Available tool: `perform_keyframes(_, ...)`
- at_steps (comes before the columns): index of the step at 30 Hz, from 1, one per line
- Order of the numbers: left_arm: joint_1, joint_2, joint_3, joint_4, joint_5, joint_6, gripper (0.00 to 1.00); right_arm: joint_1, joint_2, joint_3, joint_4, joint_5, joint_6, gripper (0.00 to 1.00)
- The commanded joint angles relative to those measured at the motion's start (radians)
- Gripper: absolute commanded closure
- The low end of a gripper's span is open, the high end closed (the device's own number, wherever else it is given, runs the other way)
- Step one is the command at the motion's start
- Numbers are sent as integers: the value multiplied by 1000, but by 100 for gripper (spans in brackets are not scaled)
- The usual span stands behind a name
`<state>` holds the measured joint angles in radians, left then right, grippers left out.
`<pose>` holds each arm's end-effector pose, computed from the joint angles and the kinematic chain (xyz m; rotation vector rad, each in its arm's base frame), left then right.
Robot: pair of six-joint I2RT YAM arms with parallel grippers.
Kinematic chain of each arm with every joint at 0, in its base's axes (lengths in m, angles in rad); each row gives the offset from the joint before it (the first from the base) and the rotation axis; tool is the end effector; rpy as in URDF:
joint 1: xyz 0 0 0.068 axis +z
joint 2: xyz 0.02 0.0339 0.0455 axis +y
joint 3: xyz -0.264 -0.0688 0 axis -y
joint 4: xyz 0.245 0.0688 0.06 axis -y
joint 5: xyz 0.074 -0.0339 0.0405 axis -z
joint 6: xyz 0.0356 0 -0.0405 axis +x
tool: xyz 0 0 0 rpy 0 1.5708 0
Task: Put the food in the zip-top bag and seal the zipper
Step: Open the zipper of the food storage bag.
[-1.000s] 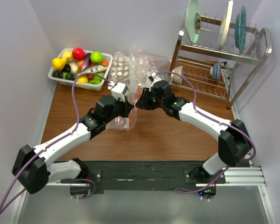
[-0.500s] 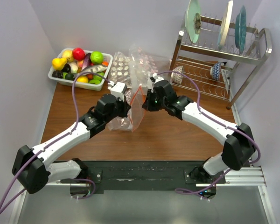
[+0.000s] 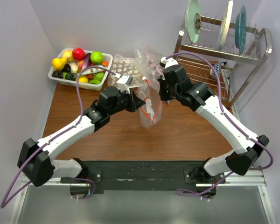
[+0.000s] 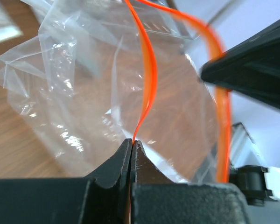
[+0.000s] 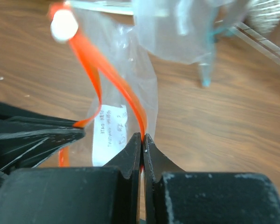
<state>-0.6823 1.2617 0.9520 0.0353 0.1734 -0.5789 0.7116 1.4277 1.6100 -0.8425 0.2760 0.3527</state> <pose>0.2261 -0.1916 0.3179 0.2311 1.9587 -1.0170 0.2320 0.1872 0.4118 -0.2468 2.2028 0.2847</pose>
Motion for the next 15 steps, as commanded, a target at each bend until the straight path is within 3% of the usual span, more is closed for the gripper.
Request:
perform_keyframes(1,-19,70,-12,190,159,-113,100,0,-7,114,-185,158,-99,100)
perform_keyframes(8,-49,53,-51,253,156,-121,100,2,-24,64,-146,92,-107,100)
perform_keyframes(15,-54,-77,-59,140,143,-95,100,0,-82,-12,-75,-112,-113,100)
